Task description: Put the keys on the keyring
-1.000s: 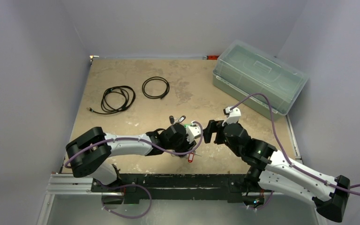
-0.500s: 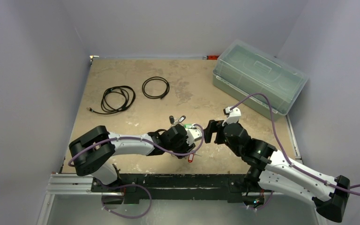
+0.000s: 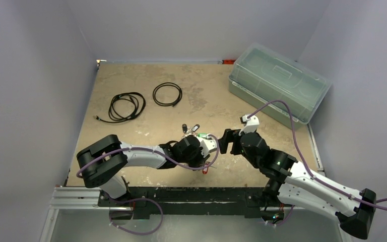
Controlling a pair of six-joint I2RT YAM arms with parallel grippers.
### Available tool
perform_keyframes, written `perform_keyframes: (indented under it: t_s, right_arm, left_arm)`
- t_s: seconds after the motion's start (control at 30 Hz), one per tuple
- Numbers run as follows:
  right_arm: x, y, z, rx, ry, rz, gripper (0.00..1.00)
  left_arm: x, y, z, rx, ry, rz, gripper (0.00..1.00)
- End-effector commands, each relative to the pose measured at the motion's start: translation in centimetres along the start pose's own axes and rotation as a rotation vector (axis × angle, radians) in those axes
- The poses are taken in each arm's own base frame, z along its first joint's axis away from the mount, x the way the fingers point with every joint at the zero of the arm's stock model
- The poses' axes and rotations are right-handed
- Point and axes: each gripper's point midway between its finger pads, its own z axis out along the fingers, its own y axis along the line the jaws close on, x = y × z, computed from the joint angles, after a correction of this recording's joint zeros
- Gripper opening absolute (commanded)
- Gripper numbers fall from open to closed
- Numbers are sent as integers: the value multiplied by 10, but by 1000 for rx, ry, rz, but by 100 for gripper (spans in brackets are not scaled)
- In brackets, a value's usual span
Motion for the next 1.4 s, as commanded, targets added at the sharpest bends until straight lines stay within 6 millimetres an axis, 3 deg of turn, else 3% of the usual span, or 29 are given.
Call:
perform_keyframes:
  t_s: [0.0, 0.07, 0.27, 0.73, 1.17, 1.37]
  right_arm:
    - [-10, 10, 0, -32, -27, 19, 87]
    - [-10, 10, 0, -30, -25, 17, 87]
    - [-17, 12, -3, -34, -33, 9, 86]
    - [-46, 33, -18, -147, -107, 15, 83]
    - [-81, 74, -63, -459, -257, -21, 78]
    - [-95, 99, -96, -672, -373, -78, 76]
  left_arm:
    - [0, -3, 6, 22, -58, 55, 13]
    - [2, -5, 5, 39, -65, 65, 0]
    - [-9, -12, -11, 60, -127, 101, 0]
    - [-95, -27, -81, 89, -439, 130, 0]
    - [-150, -42, -150, 121, -627, 122, 0]
    - [-173, -52, -189, 149, -674, 152, 0]
